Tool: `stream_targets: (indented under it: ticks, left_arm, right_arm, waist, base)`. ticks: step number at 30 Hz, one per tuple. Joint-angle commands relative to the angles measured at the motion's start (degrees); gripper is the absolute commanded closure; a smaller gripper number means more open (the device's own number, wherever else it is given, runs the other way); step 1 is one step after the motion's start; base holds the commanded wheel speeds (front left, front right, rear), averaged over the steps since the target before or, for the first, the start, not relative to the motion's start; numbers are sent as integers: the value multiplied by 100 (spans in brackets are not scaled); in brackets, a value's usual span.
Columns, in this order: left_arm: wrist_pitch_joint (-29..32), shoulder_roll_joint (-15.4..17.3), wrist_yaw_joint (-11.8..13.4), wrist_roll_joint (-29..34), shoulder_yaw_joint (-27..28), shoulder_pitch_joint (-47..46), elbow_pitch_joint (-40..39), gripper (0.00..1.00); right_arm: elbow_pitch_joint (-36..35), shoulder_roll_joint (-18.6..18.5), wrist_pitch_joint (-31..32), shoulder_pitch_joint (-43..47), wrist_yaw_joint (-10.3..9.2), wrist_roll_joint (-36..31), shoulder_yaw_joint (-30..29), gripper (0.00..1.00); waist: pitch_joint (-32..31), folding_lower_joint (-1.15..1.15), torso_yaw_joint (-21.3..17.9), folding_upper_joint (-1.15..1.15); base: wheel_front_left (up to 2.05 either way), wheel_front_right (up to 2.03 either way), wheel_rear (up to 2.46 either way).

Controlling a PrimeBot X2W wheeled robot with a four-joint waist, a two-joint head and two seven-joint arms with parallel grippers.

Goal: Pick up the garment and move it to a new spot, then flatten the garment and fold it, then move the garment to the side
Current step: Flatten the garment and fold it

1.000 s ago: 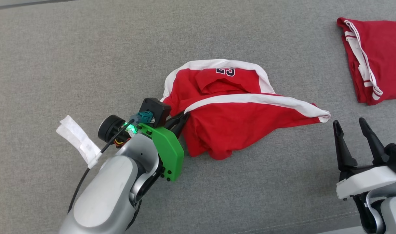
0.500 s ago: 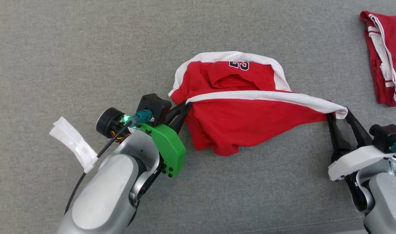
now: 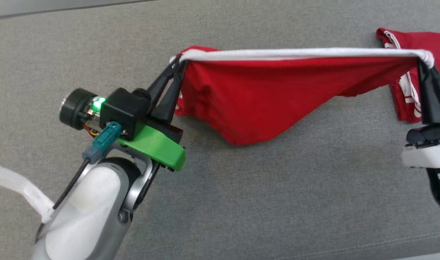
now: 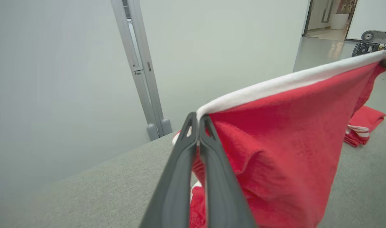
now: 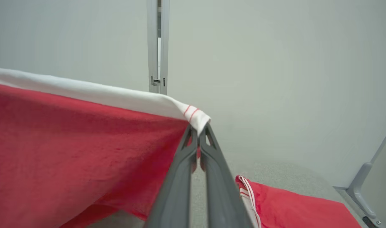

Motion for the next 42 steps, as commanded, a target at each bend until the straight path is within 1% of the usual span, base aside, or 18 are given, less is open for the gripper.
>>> stream_targets:
  ticks: [1, 6, 10, 13, 15, 19, 24, 26, 30, 31, 34, 37, 40, 42]
  left_arm:
    - [-66, 67, 73, 73, 95, -141, -173, 100]
    - [-244, 165, 313, 348, 439, -601, -995, 100]
    - [-91, 285, 344, 416, 640, -1018, -1401, 100]
    - [76, 333, 314, 360, 737, -1258, -1503, 100]
    - [149, 322, 284, 299, 761, -1390, -1470, 100]
    - [208, 161, 229, 84, 784, -1635, -1081, 100]
    - [6, -129, 123, -172, 779, -2068, -222, 100]
    - [-197, -267, 68, -214, 809, -2351, 285, 100]
    - [-757, -572, -35, -380, 995, -3144, 1645, 100]
    - [-956, -647, -42, -439, 1093, -3390, 2054, 100]
    - [-1461, -754, 62, -539, 1383, -3933, 3131, 100]
    - [-1879, -789, 78, -561, 1569, -4416, 4142, 100]
    - [-2076, -787, 85, -553, 1682, -4552, 4936, 100]
    - [-2132, -752, 171, -468, 1736, -4473, 5400, 100]
  right_arm:
    - [-261, -77, 100, -137, -9, -63, -77, 100]
    - [-1399, -449, 733, -587, -9, -175, -340, 100]
    - [-1952, -721, 1212, -1003, -9, -72, -433, 100]
    - [-2074, -825, 1458, -1278, -9, 44, -458, 100]
    - [-2022, -879, 1559, -1449, -9, 148, -447, 100]
    - [-1692, -960, 1612, -1819, -10, 414, -299, 100]
    - [-1000, -964, 1493, -2433, -10, 682, -87, 100]
    - [-667, -927, 1431, -2810, -10, 744, 67, 100]
    - [215, -677, 1260, -3849, -10, 905, 432, 100]
    - [530, -561, 1189, -4171, -11, 950, 507, 100]
    - [1416, -194, 927, -4920, -12, 1000, 685, 100]
    - [2341, 176, 646, -5580, -16, 1009, 876, 100]
    - [3166, 580, 384, -5895, -15, 1039, 1177, 100]
    - [3727, 787, 294, -5979, -14, 992, 1494, 100]
  waist:
    - [-288, 0, -76, 0]
    - [-666, 0, -39, 0]
    - [-880, 0, -22, 0]
    - [-909, 0, -9, 0]
    - [-888, 0, 11, 0]
    - [-664, 0, 66, 0]
    - [-192, 0, 99, 0]
    - [28, 0, 106, 0]
    - [348, 0, 65, 0]
    - [404, 0, 37, 0]
    - [431, 0, -54, 0]
    - [444, 0, -160, 0]
    - [476, 0, -252, 0]
    - [530, 0, -306, 0]
  base:
    - [0, 0, 0]
    - [0, 0, 0]
    - [0, 0, 0]
    - [0, 0, 0]
    - [0, 0, 0]
    - [0, 0, 0]
    - [0, 0, 0]
    - [0, 0, 0]
    - [0, 0, 0]
    - [0, 0, 0]
    - [0, 0, 0]
    - [0, 0, 0]
    - [0, 0, 0]
    - [0, 0, 0]
